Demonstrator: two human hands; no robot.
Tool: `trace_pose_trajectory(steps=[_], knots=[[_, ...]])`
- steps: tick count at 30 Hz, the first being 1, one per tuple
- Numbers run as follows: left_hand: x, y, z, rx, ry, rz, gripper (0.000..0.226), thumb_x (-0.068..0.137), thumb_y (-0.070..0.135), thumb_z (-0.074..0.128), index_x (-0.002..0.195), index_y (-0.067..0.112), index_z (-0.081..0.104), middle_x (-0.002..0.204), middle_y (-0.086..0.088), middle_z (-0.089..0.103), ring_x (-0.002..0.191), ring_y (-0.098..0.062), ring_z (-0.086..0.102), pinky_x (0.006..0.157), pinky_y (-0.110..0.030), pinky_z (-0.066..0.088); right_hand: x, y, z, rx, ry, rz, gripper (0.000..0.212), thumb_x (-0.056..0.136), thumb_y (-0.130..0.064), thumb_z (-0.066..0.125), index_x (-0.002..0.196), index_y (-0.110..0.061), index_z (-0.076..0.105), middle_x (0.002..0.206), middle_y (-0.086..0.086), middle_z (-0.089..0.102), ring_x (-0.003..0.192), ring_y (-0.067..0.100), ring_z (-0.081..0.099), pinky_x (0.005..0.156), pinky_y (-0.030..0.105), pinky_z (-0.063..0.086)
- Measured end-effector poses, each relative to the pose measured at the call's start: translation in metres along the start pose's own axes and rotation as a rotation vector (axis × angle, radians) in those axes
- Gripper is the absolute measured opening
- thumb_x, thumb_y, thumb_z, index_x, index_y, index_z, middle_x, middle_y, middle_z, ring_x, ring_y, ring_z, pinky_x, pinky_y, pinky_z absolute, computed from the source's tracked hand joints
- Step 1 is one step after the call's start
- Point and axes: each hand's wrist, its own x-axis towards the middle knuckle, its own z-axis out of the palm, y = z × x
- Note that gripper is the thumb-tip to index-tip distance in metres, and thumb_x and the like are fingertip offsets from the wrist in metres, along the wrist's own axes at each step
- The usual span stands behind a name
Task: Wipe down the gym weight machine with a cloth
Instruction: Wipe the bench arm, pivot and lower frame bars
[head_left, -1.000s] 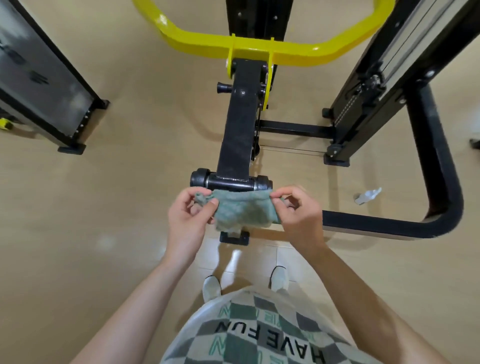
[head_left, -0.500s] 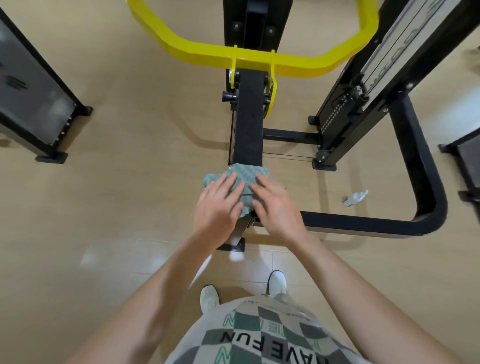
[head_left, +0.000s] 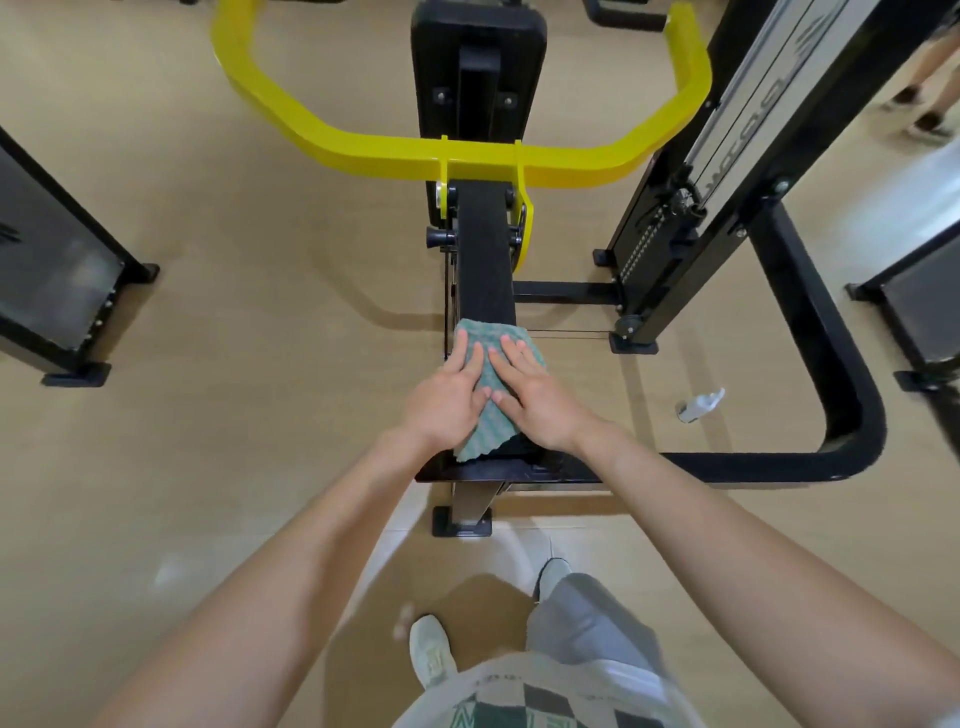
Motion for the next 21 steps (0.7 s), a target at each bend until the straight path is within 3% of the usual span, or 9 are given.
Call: trace_pose_trajectory(steps=[6, 13, 16, 21], knots=[[0.048, -0.001, -0.008, -0.091, 0.056, -0.076, 0.064, 0.107, 0.035, 0.042, 0.162, 0.017, 0.013, 0.169, 0.004, -0.013, 0.146, -0.027, 0.037, 0.109, -0.041, 0.042, 0.045, 0.025, -0.017, 0.244, 0.011, -0.011, 0.06, 0.107, -0.027, 0.045, 0.161, -0.026, 0.018, 0.168, -0.012, -0.002, 0.153, 0.013, 0.014, 0.123, 0.034, 0.024], [0.119, -0.005, -0.034, -0.142, 0.075, -0.159, 0.065, 0.106, 0.033, 0.047, 0.162, 0.017, 0.017, 0.169, 0.004, -0.01, 0.146, -0.025, 0.038, 0.109, -0.04, 0.042, 0.118, 0.055, -0.047, 0.338, -0.026, -0.066, 0.061, 0.107, -0.028, 0.043, 0.161, -0.023, 0.015, 0.168, -0.01, -0.001, 0.154, 0.008, 0.005, 0.126, 0.036, 0.015], [0.148, -0.01, -0.045, -0.087, 0.066, -0.158, 0.064, 0.108, 0.034, 0.043, 0.162, 0.016, 0.016, 0.17, 0.002, -0.01, 0.148, -0.026, 0.034, 0.109, -0.042, 0.042, 0.147, 0.068, -0.054, 0.26, 0.029, -0.116, 0.06, 0.108, -0.031, 0.041, 0.161, -0.015, 0.017, 0.169, -0.004, 0.002, 0.155, 0.009, 0.003, 0.127, 0.034, 0.011], [0.183, -0.021, -0.053, 0.221, 0.083, -0.108, 0.06, 0.11, 0.036, 0.029, 0.161, 0.008, 0.014, 0.169, -0.014, 0.002, 0.156, -0.032, 0.0, 0.127, -0.042, 0.01, 0.179, 0.076, -0.067, 0.221, 0.059, -0.167, 0.058, 0.109, -0.027, 0.038, 0.159, -0.006, 0.018, 0.168, 0.008, 0.001, 0.156, 0.018, 0.002, 0.126, 0.03, 0.004]])
